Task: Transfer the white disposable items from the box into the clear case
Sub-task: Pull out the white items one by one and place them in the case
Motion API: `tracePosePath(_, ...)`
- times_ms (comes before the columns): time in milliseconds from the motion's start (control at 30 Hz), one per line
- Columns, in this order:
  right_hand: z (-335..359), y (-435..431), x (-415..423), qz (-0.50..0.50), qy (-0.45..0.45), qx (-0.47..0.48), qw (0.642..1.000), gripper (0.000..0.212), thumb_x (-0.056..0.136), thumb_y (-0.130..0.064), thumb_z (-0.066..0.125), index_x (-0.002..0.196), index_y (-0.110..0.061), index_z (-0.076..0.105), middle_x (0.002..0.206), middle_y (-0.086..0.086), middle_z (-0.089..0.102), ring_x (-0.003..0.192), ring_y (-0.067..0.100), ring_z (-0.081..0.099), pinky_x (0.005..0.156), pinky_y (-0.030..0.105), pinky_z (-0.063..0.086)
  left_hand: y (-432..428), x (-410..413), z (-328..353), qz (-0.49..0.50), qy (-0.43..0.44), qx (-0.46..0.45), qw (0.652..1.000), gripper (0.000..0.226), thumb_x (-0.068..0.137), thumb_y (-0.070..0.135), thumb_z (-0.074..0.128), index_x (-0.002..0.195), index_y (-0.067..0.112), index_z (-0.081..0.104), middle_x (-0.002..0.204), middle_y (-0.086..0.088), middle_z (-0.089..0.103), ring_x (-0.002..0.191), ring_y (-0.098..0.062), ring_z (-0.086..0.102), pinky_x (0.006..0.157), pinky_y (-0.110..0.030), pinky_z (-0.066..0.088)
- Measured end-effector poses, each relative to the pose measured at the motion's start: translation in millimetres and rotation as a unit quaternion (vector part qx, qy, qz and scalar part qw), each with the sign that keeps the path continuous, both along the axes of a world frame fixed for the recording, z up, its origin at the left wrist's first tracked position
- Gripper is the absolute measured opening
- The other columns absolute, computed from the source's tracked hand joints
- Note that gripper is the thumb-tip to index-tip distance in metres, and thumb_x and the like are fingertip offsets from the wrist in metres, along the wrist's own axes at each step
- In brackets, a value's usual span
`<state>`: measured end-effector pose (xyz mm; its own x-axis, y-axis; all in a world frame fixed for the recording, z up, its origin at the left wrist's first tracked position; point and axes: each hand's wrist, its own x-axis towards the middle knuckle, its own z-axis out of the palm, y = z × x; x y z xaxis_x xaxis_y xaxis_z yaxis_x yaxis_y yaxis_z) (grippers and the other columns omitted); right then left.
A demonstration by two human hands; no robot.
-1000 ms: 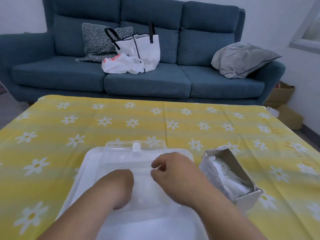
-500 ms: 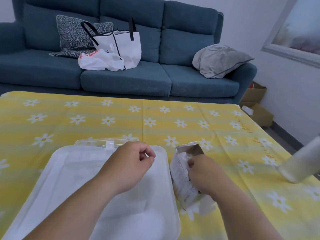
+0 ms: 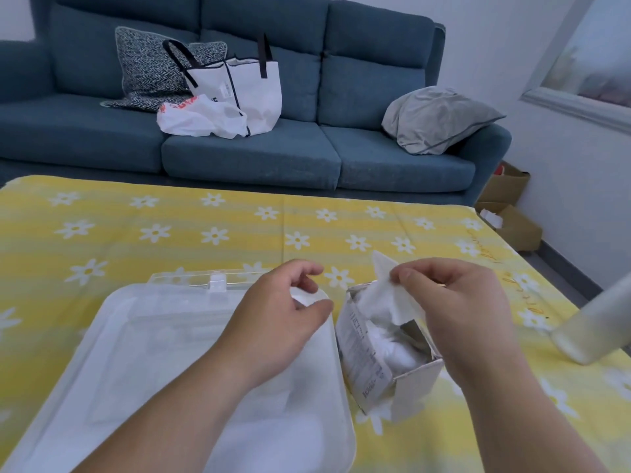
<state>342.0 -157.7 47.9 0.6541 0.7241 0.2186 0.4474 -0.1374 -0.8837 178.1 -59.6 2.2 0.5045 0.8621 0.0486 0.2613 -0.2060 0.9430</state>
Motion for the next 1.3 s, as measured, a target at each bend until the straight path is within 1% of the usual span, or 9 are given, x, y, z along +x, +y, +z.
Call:
tracePosePath(167, 4, -6, -13, 0.201, 0.136, 0.073, 0.967, 0.016, 0.079, -0.012, 0.064, 0.075, -0.012, 0.079, 0.079, 0.009, 0.075, 0.078, 0.024, 0.069, 0.076, 0.036, 0.051, -7, -1, 7, -0.062, -0.002, 0.001, 0.998, 0.065, 0.086, 0.029, 0.075, 0.139, 0.048, 0.043, 0.128, 0.025, 0.049, 0.076, 0.002, 0.065, 0.07, -0.017, 0.053)
tracePosePath(333, -1, -5, -13, 0.296, 0.277, 0.11, 0.908, 0.017, 0.075, -0.003, 0.069, 0.089, 0.0, 0.077, 0.088, 0.023, 0.075, 0.081, 0.031, 0.074, 0.07, 0.03, 0.057, -5, -2, 9, -0.089, -0.024, 0.035, 0.995, 0.01, 0.084, 0.028, 0.078, 0.091, 0.021, 0.076, 0.099, 0.006, 0.071, 0.09, -0.014, 0.067, 0.083, -0.044, 0.057)
tracePosePath(467, -8, -1, -7, 0.296, 0.3, 0.106, 0.901, 0.056, 0.064, -0.037, 0.085, 0.106, -0.001, 0.074, 0.099, 0.024, 0.074, 0.09, 0.033, 0.071, 0.078, 0.037, 0.057, -8, -2, 16, -0.081, -0.105, 0.006, 0.991, 0.01, 0.086, 0.022, 0.077, 0.083, 0.014, 0.073, 0.091, 0.0, 0.075, 0.085, -0.029, 0.071, 0.081, -0.048, 0.056)
tracePosePath(567, -9, 2, -6, 0.295, 0.334, 0.126, 0.886, 0.069, 0.065, -0.042, 0.085, 0.121, -0.004, 0.068, 0.111, 0.022, 0.07, 0.095, 0.033, 0.068, 0.08, 0.04, 0.057, -6, -2, 18, -0.068, -0.138, 0.019, 0.988, 0.011, 0.087, 0.025, 0.075, 0.085, 0.015, 0.072, 0.095, -0.006, 0.076, 0.093, -0.032, 0.07, 0.089, -0.054, 0.054)
tracePosePath(700, -10, 5, -14, 0.314, 0.302, 0.088, 0.896, 0.077, 0.063, -0.055, 0.084, 0.12, -0.007, 0.069, 0.115, 0.021, 0.07, 0.103, 0.04, 0.065, 0.09, 0.045, 0.053, -1, -6, 23, 0.003, -0.195, 0.036, 0.98, 0.017, 0.084, 0.018, 0.078, 0.079, 0.005, 0.067, 0.083, -0.021, 0.07, 0.077, -0.042, 0.064, 0.071, -0.057, 0.056)
tracePosePath(833, -10, 8, -35, 0.375, 0.254, 0.02, 0.891, 0.057, 0.074, -0.035, 0.078, 0.121, -0.004, 0.067, 0.119, 0.027, 0.067, 0.114, 0.046, 0.062, 0.101, 0.056, 0.047, -3, -12, 28, 0.061, -0.162, 0.075, 0.982, 0.038, 0.073, 0.01, 0.085, 0.062, 0.011, 0.049, 0.055, -0.002, 0.05, 0.051, -0.016, 0.043, 0.047, -0.029, 0.039)
tracePosePath(933, -14, 14, -48, 0.323, 0.252, 0.013, 0.912, 0.029, 0.08, -0.014, 0.072, 0.108, -0.006, 0.073, 0.106, 0.026, 0.072, 0.098, 0.039, 0.07, 0.09, 0.053, 0.054, -2, -13, 28, 0.084, -0.124, 0.082, 0.985, 0.041, 0.067, 0.004, 0.085, 0.068, 0.017, 0.046, 0.061, -0.008, 0.055, 0.053, -0.025, 0.047, 0.049, -0.037, 0.044)
tracePosePath(1100, -15, 18, -47, 0.223, 0.305, 0.015, 0.926, 0.025, 0.092, 0.003, 0.05, 0.089, 0.001, 0.075, 0.09, 0.03, 0.072, 0.074, 0.033, 0.065, 0.069, 0.042, 0.05, 6, -22, 30, 0.035, -0.125, -0.083, 0.988, 0.063, 0.056, 0.01, 0.085, 0.111, 0.028, 0.061, 0.093, -0.026, 0.071, 0.083, -0.044, 0.07, 0.072, -0.053, 0.059)
tracePosePath(1300, -14, 18, -40, 0.18, 0.313, 0.042, 0.932, 0.014, 0.084, 0.0, 0.062, 0.087, -0.001, 0.075, 0.085, 0.028, 0.071, 0.074, 0.032, 0.064, 0.063, 0.037, 0.05, 15, -39, 30, -0.107, -0.062, -0.259, 0.958, 0.031, 0.075, -0.003, 0.078, 0.105, 0.006, 0.075, 0.1, -0.017, 0.077, 0.081, -0.025, 0.073, 0.06, -0.024, 0.055)
